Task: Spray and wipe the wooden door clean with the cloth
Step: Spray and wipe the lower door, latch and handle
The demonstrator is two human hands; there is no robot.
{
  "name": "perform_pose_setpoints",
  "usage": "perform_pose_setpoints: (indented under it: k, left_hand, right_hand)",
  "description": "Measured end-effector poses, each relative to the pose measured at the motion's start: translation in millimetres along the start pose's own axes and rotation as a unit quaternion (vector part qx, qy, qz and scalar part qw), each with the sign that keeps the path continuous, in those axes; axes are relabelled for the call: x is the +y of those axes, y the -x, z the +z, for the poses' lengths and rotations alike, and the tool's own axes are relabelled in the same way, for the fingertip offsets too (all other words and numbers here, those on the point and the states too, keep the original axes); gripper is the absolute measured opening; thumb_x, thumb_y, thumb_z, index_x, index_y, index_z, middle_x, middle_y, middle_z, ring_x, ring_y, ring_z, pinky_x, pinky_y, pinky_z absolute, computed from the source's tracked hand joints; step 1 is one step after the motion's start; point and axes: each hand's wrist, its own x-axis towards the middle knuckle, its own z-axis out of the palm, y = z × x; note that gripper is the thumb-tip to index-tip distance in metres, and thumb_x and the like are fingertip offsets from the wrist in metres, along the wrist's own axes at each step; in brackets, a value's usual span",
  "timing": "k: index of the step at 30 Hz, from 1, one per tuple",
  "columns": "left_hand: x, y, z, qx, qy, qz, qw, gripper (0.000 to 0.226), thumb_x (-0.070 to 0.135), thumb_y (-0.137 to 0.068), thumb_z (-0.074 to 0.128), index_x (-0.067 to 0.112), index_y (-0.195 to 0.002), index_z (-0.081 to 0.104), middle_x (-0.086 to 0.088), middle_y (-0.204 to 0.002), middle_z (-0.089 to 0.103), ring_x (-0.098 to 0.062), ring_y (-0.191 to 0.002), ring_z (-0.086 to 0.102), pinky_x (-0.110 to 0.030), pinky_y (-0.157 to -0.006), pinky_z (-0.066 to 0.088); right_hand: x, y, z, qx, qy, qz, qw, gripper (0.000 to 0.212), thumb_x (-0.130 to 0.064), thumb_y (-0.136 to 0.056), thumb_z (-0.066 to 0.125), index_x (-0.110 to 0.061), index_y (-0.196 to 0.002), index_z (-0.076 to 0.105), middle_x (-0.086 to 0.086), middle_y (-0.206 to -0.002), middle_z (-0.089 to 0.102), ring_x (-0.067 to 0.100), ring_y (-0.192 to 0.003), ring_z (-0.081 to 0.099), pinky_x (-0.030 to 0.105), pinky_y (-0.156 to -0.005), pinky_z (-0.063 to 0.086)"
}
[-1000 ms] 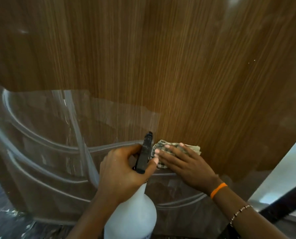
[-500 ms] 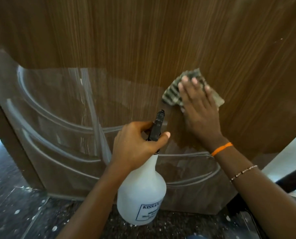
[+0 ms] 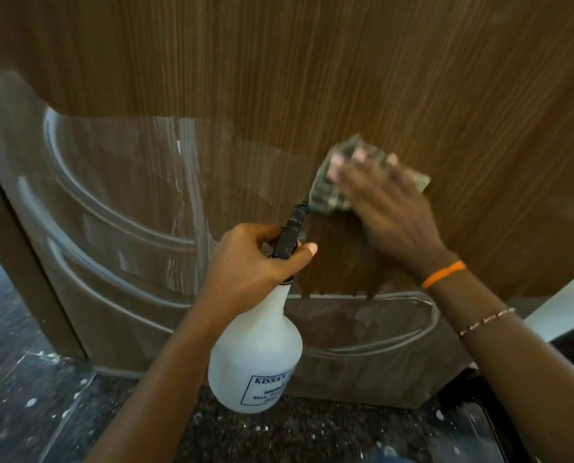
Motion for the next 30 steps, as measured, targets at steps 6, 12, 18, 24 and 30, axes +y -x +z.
perform_pose_setpoints:
  k: [6, 12, 18, 24, 30]
  left_hand:
    - [-9, -5, -11, 0.007, -0.004, 0.030, 1.000, 0.033, 0.053, -0.070, 0.067, 0.021, -0.065, 0.068, 0.016, -0.052, 0.060, -0.005, -0.057, 0.058, -0.029, -0.061, 0.047]
    - [-25, -3, -32, 0.023, -0.032, 0.067, 0.997, 0.026, 0.037, -0.076, 0.074, 0.031, -0.057, 0.057, 0.026, -0.048, 0.054, 0.004, -0.047, 0.051, -0.007, -0.048, 0.034]
    - [-40, 1, -56, 0.021, 0.000, 0.061, 0.998, 0.036, 0.066, -0.063, 0.061, 0.030, -0.062, 0.064, 0.013, -0.058, 0.063, -0.010, -0.054, 0.058, -0.038, -0.055, 0.052]
    - [-38, -2, -75, 0.013, 0.022, 0.071, 0.997, 0.048, 0.064, -0.066, 0.059, 0.017, -0.068, 0.067, -0.002, -0.058, 0.062, -0.023, -0.055, 0.060, -0.050, -0.057, 0.052]
    - [-34, -11, -77, 0.016, -0.002, 0.079, 0.997, 0.033, 0.064, -0.065, 0.058, 0.031, -0.064, 0.063, 0.017, -0.058, 0.060, -0.005, -0.056, 0.058, -0.033, -0.057, 0.051]
  right_hand:
    - [-12, -21, 3, 0.082, -0.015, 0.109, 0.990, 0.053, 0.008, -0.091, 0.048, -0.001, -0.142, 0.039, 0.011, -0.148, 0.038, 0.027, -0.141, 0.029, 0.045, -0.118, 0.021]
    - [-88, 68, 51, -0.132, -0.026, -0.219, 0.966, 0.055, -0.013, -0.092, 0.040, -0.006, -0.144, 0.022, 0.004, -0.153, 0.024, 0.027, -0.137, 0.029, 0.042, -0.120, 0.005]
    - [-83, 28, 38, -0.104, 0.004, -0.165, 0.981, 0.056, -0.010, -0.089, 0.043, -0.009, -0.143, 0.029, 0.005, -0.161, 0.003, 0.025, -0.142, 0.023, 0.047, -0.119, 0.006]
    - [-40, -96, 2, 0.066, -0.006, 0.110, 0.992, 0.052, 0.002, -0.092, 0.050, -0.003, -0.143, 0.040, 0.014, -0.148, 0.038, 0.032, -0.142, 0.024, 0.046, -0.119, 0.011]
    - [-82, -61, 25, -0.012, -0.059, 0.014, 0.998, 0.055, -0.004, -0.093, 0.047, -0.007, -0.145, 0.030, 0.012, -0.151, 0.029, 0.026, -0.145, 0.019, 0.045, -0.120, 0.010]
